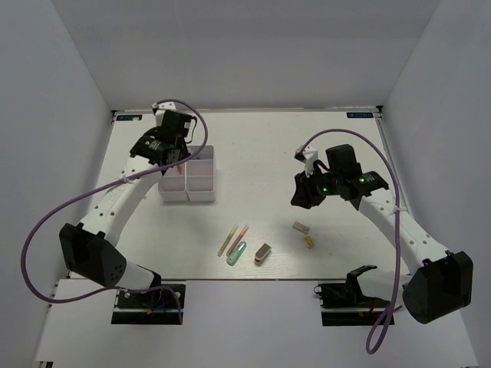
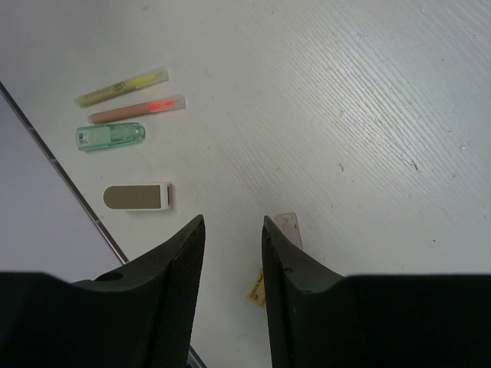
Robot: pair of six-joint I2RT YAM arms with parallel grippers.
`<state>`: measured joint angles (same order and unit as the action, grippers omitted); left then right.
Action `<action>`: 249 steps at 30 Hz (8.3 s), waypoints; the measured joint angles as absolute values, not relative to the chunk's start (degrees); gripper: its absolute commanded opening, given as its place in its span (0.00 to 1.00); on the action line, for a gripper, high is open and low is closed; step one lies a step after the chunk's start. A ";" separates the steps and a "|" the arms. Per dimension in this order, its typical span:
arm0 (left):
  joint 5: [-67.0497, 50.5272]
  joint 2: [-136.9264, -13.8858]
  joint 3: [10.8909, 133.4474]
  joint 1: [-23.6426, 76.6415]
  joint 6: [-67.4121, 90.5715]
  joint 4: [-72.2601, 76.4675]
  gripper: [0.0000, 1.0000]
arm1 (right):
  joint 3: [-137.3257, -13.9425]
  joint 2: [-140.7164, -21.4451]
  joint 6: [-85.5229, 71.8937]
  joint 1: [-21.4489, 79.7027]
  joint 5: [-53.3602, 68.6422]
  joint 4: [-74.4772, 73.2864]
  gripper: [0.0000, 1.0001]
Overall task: Sort the stationery into containers
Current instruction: Place the stationery into the container, then grab a piece of stationery with the left arm, then place the stationery into the container
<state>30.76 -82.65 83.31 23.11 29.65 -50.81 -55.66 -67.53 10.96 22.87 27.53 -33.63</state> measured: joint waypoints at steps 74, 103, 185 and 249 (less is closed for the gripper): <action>-20.25 -71.00 60.42 29.19 17.19 -28.34 0.69 | -56.58 -78.74 23.75 19.18 36.86 -40.73 0.02; 5.93 -84.58 48.01 63.96 17.74 -35.75 0.52 | -57.01 -79.26 23.99 18.26 32.14 -41.06 0.36; 10.41 -90.37 49.65 69.06 27.46 -34.02 0.00 | -58.00 -80.14 24.01 14.13 36.84 -43.64 0.67; -15.46 -82.96 59.51 2.15 -43.09 -27.38 0.00 | -59.48 -81.95 25.61 11.35 41.39 -46.59 0.51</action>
